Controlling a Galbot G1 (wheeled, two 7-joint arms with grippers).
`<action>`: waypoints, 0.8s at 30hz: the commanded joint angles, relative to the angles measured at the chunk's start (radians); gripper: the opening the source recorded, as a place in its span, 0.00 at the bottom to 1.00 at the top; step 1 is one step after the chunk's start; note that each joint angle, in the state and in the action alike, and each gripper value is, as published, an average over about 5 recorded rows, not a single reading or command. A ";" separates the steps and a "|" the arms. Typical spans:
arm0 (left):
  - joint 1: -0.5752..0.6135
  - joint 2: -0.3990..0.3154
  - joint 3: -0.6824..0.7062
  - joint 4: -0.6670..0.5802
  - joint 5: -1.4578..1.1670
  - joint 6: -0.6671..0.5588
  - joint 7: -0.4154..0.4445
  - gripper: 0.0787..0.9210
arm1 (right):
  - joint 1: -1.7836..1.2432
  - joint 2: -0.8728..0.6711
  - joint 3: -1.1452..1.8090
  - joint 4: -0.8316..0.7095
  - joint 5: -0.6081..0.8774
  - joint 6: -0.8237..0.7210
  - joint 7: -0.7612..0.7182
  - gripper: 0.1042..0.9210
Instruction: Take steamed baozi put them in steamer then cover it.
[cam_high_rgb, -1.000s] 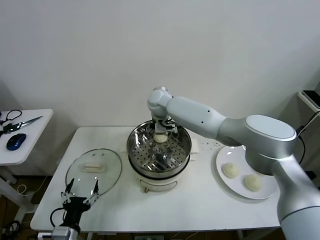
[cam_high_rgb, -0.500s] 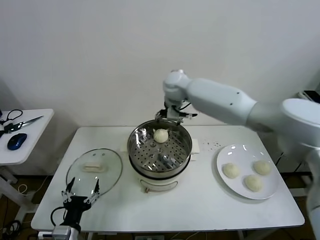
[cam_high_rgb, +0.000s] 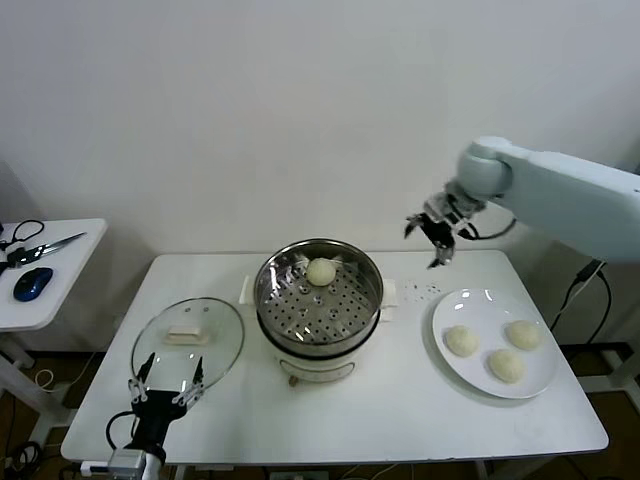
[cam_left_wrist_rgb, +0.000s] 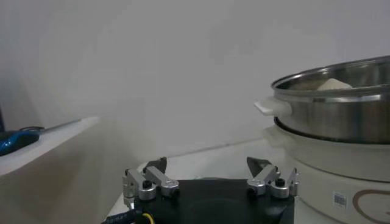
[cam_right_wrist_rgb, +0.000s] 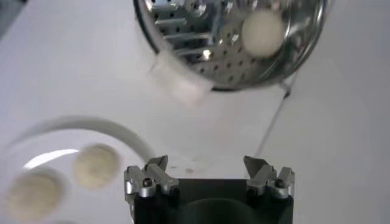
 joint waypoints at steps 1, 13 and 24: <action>0.001 -0.001 0.001 0.000 0.002 0.001 0.000 0.88 | -0.255 -0.234 0.095 0.001 0.071 -0.211 -0.018 0.88; 0.009 -0.007 -0.005 0.013 0.009 -0.004 -0.001 0.88 | -0.552 -0.129 0.354 -0.171 -0.116 -0.180 -0.012 0.88; 0.006 -0.009 -0.008 0.028 0.010 -0.007 -0.001 0.88 | -0.572 -0.030 0.374 -0.248 -0.117 -0.170 -0.009 0.88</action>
